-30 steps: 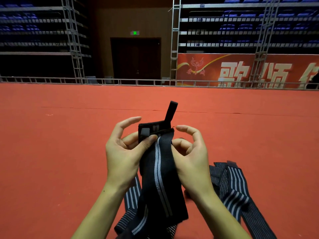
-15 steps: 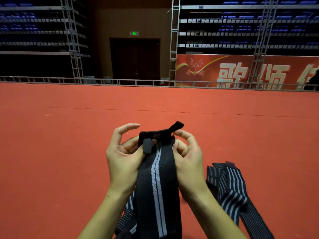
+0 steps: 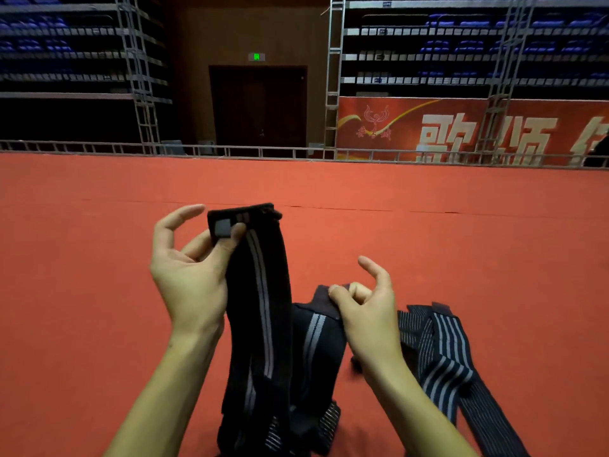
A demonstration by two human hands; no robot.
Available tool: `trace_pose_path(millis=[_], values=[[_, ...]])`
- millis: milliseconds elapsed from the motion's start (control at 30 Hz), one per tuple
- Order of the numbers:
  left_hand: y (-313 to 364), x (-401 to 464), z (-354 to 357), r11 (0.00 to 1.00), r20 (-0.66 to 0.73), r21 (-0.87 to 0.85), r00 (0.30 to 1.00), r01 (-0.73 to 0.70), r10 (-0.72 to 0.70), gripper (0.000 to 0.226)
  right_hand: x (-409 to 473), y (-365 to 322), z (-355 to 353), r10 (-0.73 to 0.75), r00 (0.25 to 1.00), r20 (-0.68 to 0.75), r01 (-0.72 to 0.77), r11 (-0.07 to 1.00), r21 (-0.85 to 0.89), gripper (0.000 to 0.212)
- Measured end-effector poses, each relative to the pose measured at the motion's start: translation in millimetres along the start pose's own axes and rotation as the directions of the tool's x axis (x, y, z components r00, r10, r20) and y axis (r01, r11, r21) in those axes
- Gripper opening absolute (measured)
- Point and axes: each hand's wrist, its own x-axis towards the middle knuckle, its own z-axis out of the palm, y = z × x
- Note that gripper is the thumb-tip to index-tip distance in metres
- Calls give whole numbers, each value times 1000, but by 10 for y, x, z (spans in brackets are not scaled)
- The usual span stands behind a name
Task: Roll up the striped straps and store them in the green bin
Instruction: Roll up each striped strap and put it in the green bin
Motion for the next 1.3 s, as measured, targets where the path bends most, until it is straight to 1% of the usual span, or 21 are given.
trace_pose_path(millis=[67, 133, 200, 300, 367, 467, 500, 567, 600, 633, 667, 700, 767, 800, 833, 900, 933, 1000, 1100, 1200, 1300], values=[[68, 48, -25, 999, 22, 47, 1000, -11, 10, 55, 44, 137, -40, 14, 999, -35, -16, 998, -53, 62], [116, 106, -29, 995, 30, 96, 1000, -10, 7, 57, 46, 250, -86, 66, 996, -59, -75, 980, -182, 66], [155, 170, 20, 991, 48, 133, 999, -20, 14, 57, 90, 421, -162, 115, 993, -24, -117, 946, -303, 73], [239, 308, 132, 991, 26, 121, 998, -62, 59, 56, 168, 579, -277, 287, 956, 67, -217, 840, -498, 80], [287, 421, 214, 994, 2, 78, 997, -71, 71, 55, 186, 645, -327, 426, 896, 122, -292, 774, -562, 77], [363, 567, 366, 993, 11, 52, 994, -107, 107, 53, 114, 715, -390, 626, 747, 225, -422, 708, -567, 79], [400, 597, 421, 993, 24, 42, 993, -114, 113, 53, 57, 692, -410, 667, 697, 264, -428, 681, -594, 82], [438, 659, 505, 991, 31, 32, 991, -131, 130, 53, -33, 696, -445, 695, 647, 315, -367, 646, -670, 86], [452, 680, 537, 991, 31, 34, 991, -130, 129, 52, -59, 702, -453, 681, 655, 328, -289, 626, -724, 85], [461, 688, 564, 992, 34, 39, 992, -123, 122, 52, -82, 671, -462, 623, 706, 337, -180, 618, -765, 79], [466, 688, 591, 992, 44, 41, 992, -116, 114, 51, -96, 611, -457, 514, 779, 360, -79, 650, -756, 70], [458, 682, 616, 993, 60, 45, 993, -107, 104, 50, -111, 492, -428, 386, 839, 385, -30, 738, -674, 59], [422, 655, 668, 995, 96, 59, 992, -86, 80, 49, -146, 104, -315, 156, 920, 360, -62, 964, -259, 45], [397, 642, 691, 995, 108, 66, 992, -77, 70, 47, -152, -128, -261, 77, 937, 341, -61, 996, -57, 53], [371, 645, 712, 994, 112, 76, 992, -73, 64, 45, -131, -338, -208, -7, 945, 326, -12, 998, 56, 66], [349, 642, 757, 995, 112, 77, 992, -63, 54, 42, -75, -570, -107, -148, 935, 323, 134, 989, 66, 83], [360, 638, 784, 996, 112, 66, 992, -56, 49, 41, -51, -639, -55, -179, 924, 338, 177, 983, 39, 87], [374, 655, 832, 998, 116, 47, 993, -42, 37, 41, 3, -726, 39, -175, 910, 377, 180, 983, 23, 92], [445, 691, 907, 1000, 116, -11, 993, -16, 17, 40, 32, -793, 147, -193, 898, 395, 177, 981, 78, 85], [506, 744, 951, 999, 91, -37, 996, -22, 25, 41, 54, -809, 219, -244, 906, 346, 219, 970, 109, 76], [536, 756, 1010, 997, 62, -68, 998, 22, -18, 38, 57, -842, 259, -263, 922, 284, 227, 962, 155, 70]])
